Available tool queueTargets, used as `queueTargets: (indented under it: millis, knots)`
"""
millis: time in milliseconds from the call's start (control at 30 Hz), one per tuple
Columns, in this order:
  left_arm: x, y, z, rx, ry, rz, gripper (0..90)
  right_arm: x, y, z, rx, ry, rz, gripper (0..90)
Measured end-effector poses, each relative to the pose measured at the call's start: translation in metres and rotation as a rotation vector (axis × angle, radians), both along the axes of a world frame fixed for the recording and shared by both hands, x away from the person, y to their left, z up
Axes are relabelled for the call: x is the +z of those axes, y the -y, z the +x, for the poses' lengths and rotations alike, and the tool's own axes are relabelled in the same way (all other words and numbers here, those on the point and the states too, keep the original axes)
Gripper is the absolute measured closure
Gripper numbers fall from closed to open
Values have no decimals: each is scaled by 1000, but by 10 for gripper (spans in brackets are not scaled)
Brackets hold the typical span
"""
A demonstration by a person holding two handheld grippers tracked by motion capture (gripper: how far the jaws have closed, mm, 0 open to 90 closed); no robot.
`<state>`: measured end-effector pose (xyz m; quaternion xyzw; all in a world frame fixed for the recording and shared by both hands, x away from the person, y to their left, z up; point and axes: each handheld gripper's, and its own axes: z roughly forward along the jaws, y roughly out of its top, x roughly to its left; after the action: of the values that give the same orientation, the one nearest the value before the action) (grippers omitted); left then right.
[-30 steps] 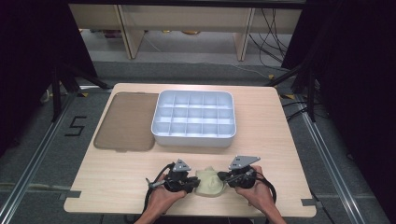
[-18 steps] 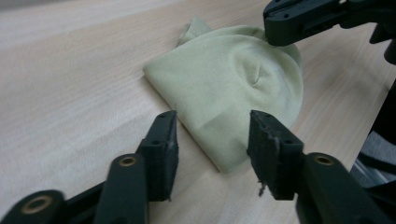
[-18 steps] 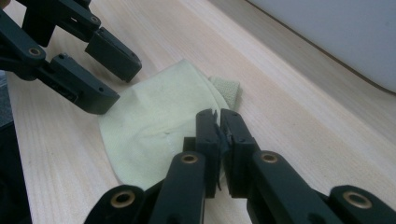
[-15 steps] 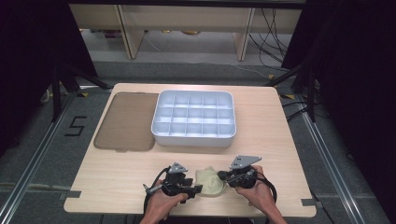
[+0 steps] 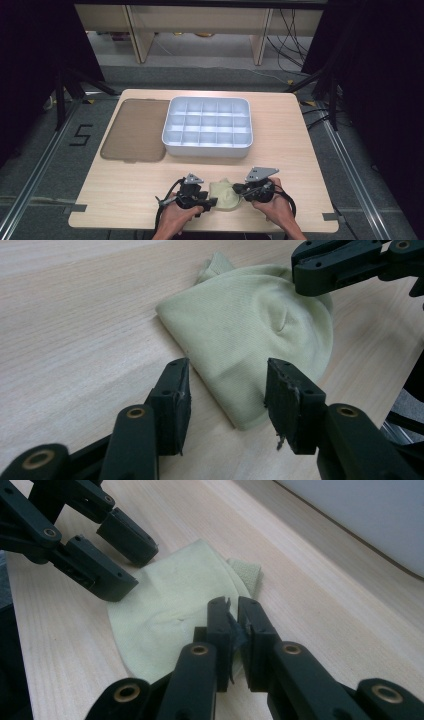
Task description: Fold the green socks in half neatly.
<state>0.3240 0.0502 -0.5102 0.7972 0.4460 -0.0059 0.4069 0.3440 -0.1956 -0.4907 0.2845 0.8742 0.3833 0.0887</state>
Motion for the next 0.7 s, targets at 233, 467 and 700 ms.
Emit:
queueTargets:
  millis: [233,467,700]
  knots:
    - [0,6,1,-35,40,47,583,0,0,0,1,-3,6,843]
    - [-2,8,-1,-31,69,65,716,2,3,0,-16,3,9,842]
    - [-4,5,1,-7,39,-8,810,2,4,0,-9,-5,18,842]
